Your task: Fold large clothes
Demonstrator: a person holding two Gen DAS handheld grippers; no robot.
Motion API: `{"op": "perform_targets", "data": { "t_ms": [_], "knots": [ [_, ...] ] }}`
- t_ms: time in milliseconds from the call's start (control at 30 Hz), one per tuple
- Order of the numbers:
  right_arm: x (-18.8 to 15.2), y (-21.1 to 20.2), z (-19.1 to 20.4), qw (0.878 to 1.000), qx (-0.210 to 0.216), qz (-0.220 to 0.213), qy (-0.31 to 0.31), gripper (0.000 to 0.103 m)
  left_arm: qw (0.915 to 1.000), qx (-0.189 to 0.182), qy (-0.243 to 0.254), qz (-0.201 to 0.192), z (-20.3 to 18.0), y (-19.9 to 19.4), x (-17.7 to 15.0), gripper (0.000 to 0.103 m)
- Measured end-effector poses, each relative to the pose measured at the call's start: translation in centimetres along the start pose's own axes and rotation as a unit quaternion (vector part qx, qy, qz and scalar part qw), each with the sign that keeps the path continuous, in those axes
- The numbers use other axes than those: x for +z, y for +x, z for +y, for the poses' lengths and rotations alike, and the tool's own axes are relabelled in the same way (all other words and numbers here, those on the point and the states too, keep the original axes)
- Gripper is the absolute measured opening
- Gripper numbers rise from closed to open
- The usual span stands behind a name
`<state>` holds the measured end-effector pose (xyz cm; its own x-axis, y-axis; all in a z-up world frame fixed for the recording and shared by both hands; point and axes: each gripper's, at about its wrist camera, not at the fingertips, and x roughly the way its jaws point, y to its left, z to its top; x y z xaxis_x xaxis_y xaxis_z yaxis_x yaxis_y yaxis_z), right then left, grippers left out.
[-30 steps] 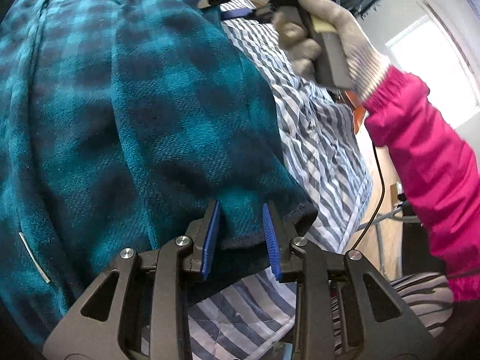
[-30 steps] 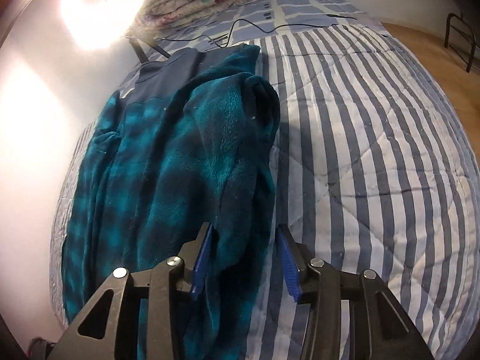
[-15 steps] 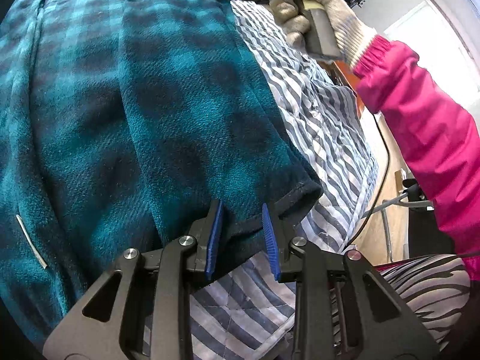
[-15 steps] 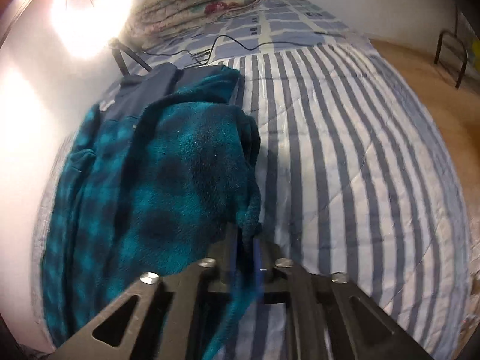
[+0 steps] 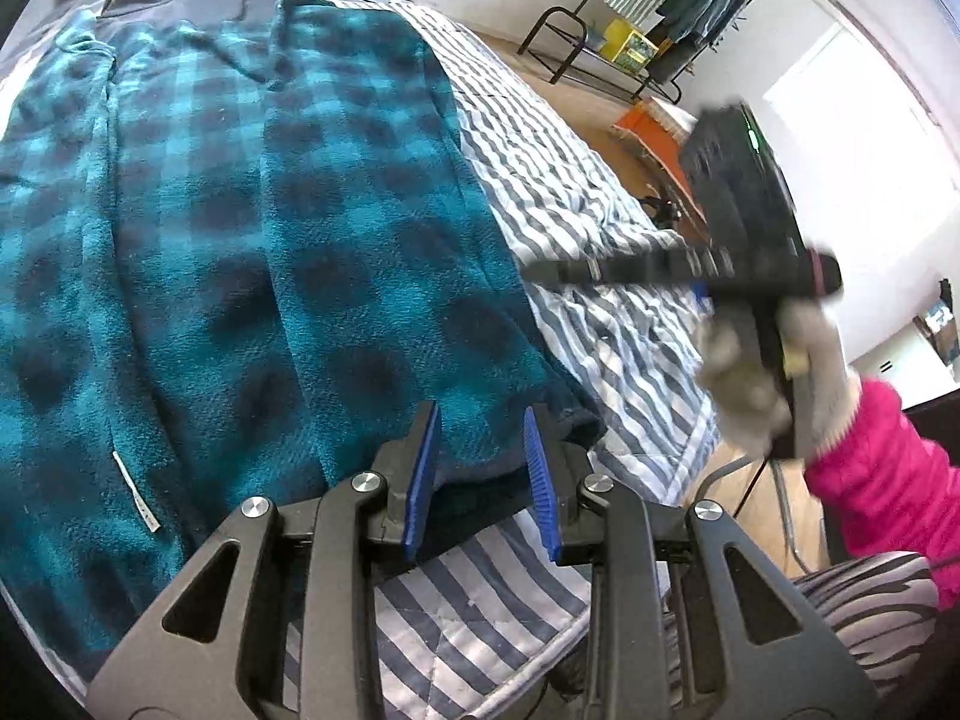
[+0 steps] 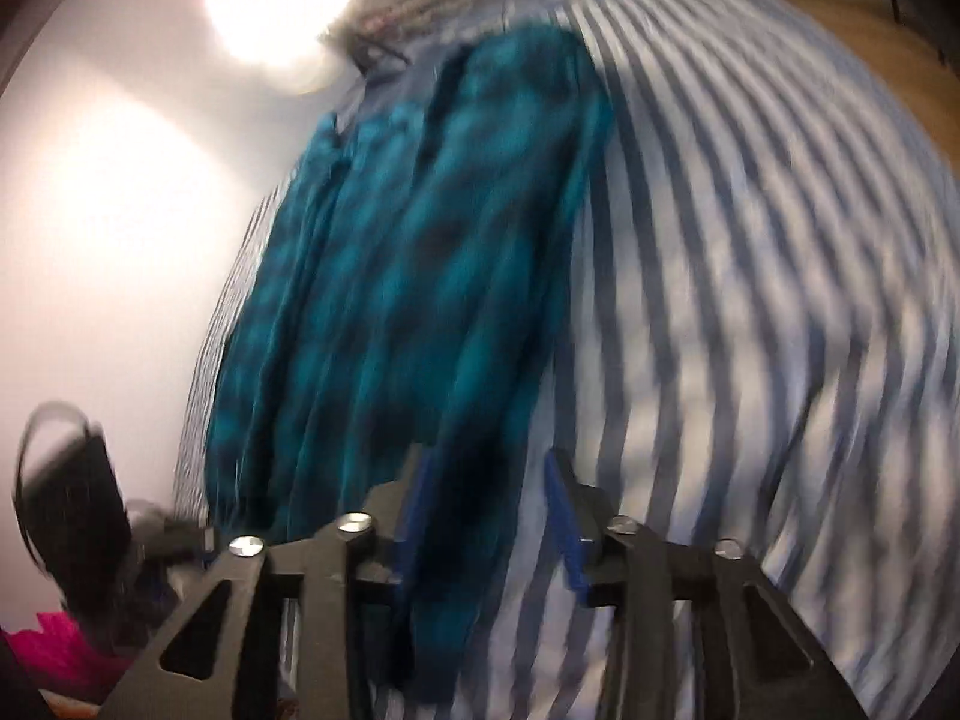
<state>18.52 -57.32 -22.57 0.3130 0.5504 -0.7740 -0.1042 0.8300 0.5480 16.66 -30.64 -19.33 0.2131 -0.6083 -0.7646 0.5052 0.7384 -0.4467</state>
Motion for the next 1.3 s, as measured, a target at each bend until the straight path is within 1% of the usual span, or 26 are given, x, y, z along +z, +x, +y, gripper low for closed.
{"op": "perform_targets", "data": {
  "t_ms": [33,100,233,267,300,333,367,400,433,467,500,567,600,667,700,767,800,867,933,1033,1067,1133,1200,1233,1267,1300],
  "knots": [
    [-1.4,0.4,-0.2,1.000,0.011,0.007,0.014,0.050,1.0000,0.007,0.003,-0.002,-0.1,0.0,0.0,0.027],
    [-2.9,1.0,-0.7,0.999,0.034,0.017,0.037,0.050,0.9998,0.018,-0.002,-0.007,0.0,0.1,0.0,0.027],
    [-4.5,1.2,-1.0,0.993,0.086,0.003,0.078,0.050,0.9995,0.025,-0.021,-0.002,1.0,0.9,-0.6,0.027],
    [-4.8,1.4,-0.9,0.993,0.089,0.004,0.080,0.049,0.9994,0.025,-0.025,0.003,1.3,1.3,-0.7,0.027],
    [-5.0,1.6,-0.6,0.994,0.082,0.005,0.075,0.045,0.9992,0.023,-0.030,0.015,1.6,2.2,-0.9,0.027],
    [-5.0,1.8,-0.2,0.995,0.077,0.007,0.068,0.026,0.9988,0.025,-0.032,0.027,1.9,3.2,-1.2,0.027],
    [-5.1,2.1,0.3,0.995,0.078,0.014,0.060,0.018,0.9988,0.031,-0.029,0.026,2.0,3.8,-1.4,0.027],
    [-5.2,2.3,0.7,0.996,0.067,0.019,0.054,0.010,0.9990,0.036,-0.022,0.018,1.8,3.8,-1.5,0.027],
    [-4.9,2.3,1.1,0.997,0.051,0.020,0.046,0.008,0.9987,0.043,-0.018,0.019,1.5,3.7,-1.4,0.027],
    [-4.8,2.2,1.8,0.999,0.035,0.020,0.034,0.007,0.9986,0.045,-0.020,0.019,1.2,3.3,-1.2,0.027],
    [-4.7,2.0,2.4,0.999,0.022,0.018,0.024,0.006,0.9988,0.040,-0.025,0.014,1.1,2.7,-1.0,0.027],
    [-4.5,1.3,3.5,1.000,0.003,0.012,0.009,0.006,0.9990,0.034,-0.028,-0.006,0.7,1.1,-0.9,0.027],
    [-4.2,1.1,4.0,1.000,-0.003,0.009,0.005,0.006,0.9989,0.033,-0.028,-0.020,0.5,0.0,-0.7,0.027],
    [-3.8,0.3,4.7,1.000,-0.010,0.003,-0.003,0.006,0.9987,0.026,-0.026,-0.035,0.0,-1.5,-0.6,0.028],
    [-3.5,0.0,5.1,1.000,-0.012,0.002,-0.009,0.006,0.9984,0.025,-0.023,-0.045,-0.3,-2.3,-0.7,0.030],
    [-3.1,-0.7,5.8,1.000,-0.011,-0.001,-0.017,0.006,0.9976,0.020,-0.002,-0.066,-1.8,-3.6,-0.9,0.050],
    [-2.8,-0.8,6.1,1.000,-0.009,-0.002,-0.017,0.006,0.9968,0.021,0.015,-0.076,-2.5,-4.0,-1.2,0.054],
    [-2.6,-1.2,6.4,1.000,0.002,-0.002,-0.013,0.006,0.9948,0.024,0.042,-0.089,-3.9,-3.9,-1.6,0.061],
    [-2.4,-1.4,6.6,1.000,0.008,-0.004,-0.011,0.006,0.9949,0.026,0.054,-0.082,-4.6,-3.0,-2.2,0.063],
    [-2.1,-1.4,6.7,1.000,0.014,-0.007,-0.001,0.006,0.9954,0.034,0.062,-0.065,-5.6,-0.6,-2.2,0.063],
    [-2.0,-1.3,6.7,1.000,0.017,-0.006,0.002,0.006,0.9949,0.041,0.065,-0.065,-5.7,-0.1,-2.0,0.063],
    [-2.0,-1.3,6.6,1.000,0.022,-0.002,0.004,0.006,0.9921,0.074,0.075,-0.069,-6.1,1.0,-1.7,0.063],
    [-1.7,-1.1,6.8,0.999,0.033,0.001,0.005,0.006,0.9931,0.075,0.059,-0.067,-5.4,1.7,-1.4,0.044],
    [-1.5,-0.8,6.9,0.999,0.037,0.001,0.006,0.006,0.9942,0.075,0.045,-0.064,-4.9,2.0,-1.2,0.027],
    [-1.4,-0.8,6.9,0.999,0.042,0.002,0.004,0.006,0.9947,0.074,0.035,-0.063,-4.4,2.2,-1.0,0.020],
    [-1.3,-0.8,7.0,0.999,0.048,0.004,0.000,0.006,0.9951,0.068,0.029,-0.066,-4.0,2.1,-1.0,0.018]
  ]
}}
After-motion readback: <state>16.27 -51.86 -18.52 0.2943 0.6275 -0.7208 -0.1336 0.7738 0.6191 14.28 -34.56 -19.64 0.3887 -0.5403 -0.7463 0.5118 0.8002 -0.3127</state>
